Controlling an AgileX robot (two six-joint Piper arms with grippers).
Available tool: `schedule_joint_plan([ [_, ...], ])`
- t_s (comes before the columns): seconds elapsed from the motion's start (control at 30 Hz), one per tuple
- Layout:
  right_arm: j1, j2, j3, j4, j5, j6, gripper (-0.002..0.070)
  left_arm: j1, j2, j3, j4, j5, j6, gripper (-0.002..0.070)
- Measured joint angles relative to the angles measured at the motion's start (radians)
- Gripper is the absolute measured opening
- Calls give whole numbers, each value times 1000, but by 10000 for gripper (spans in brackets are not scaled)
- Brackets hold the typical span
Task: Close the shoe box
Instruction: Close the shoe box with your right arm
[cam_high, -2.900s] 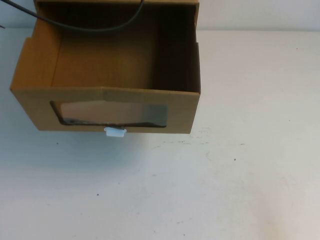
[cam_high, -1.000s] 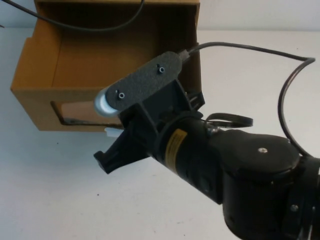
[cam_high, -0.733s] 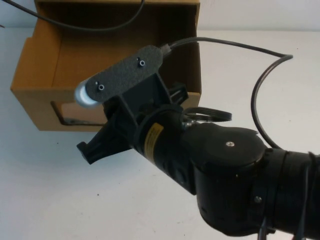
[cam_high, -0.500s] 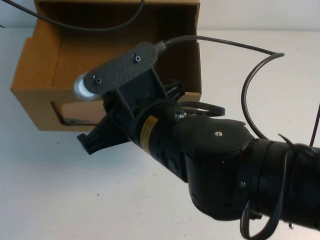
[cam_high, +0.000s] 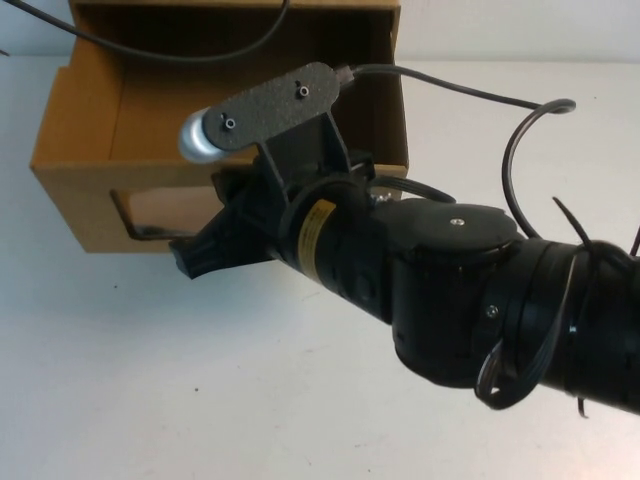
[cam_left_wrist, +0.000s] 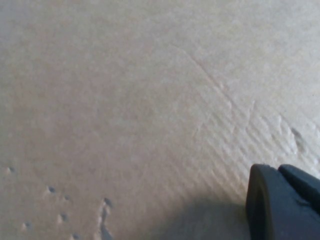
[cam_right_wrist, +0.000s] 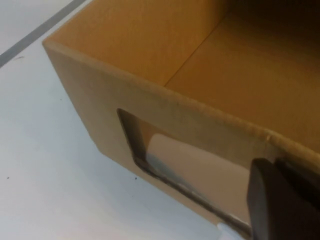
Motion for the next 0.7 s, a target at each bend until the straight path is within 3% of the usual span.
schedule_joint_plan([
  [0.7,-133,121,-159,-33,-72,4,-11,0,0,0,0,0,-4,-2],
])
